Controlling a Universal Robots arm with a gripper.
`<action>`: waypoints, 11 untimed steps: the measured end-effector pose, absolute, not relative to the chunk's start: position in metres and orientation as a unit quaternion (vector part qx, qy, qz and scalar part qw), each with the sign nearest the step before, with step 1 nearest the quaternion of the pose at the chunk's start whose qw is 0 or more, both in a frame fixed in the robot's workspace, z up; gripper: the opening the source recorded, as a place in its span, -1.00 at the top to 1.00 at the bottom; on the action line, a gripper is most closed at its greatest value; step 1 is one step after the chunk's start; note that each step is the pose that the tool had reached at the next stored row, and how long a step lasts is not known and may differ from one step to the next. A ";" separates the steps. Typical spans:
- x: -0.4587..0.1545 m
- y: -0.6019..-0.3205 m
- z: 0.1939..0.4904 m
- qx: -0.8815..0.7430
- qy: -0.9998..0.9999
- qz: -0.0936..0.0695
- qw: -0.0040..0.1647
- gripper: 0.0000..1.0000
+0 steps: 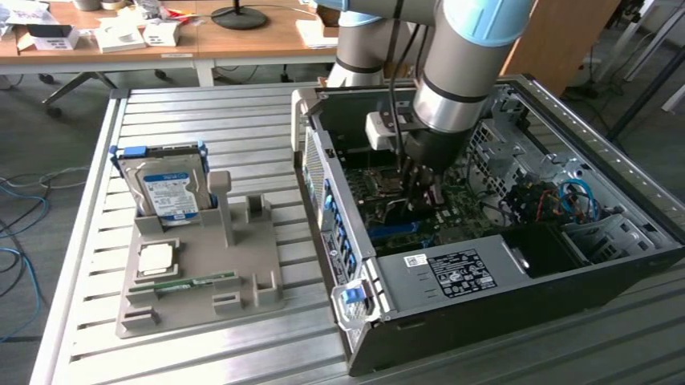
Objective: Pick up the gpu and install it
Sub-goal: 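Insert the gpu into the slot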
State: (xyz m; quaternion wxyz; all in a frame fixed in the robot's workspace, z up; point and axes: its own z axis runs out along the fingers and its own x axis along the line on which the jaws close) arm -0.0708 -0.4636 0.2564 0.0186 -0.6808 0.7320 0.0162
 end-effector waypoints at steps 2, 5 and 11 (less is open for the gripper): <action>-0.069 -0.464 0.256 -0.680 0.732 0.016 0.019 0.45; -0.069 -0.465 0.256 -0.680 0.733 0.016 0.019 0.45; -0.068 -0.465 0.258 -0.680 0.733 0.016 0.018 0.45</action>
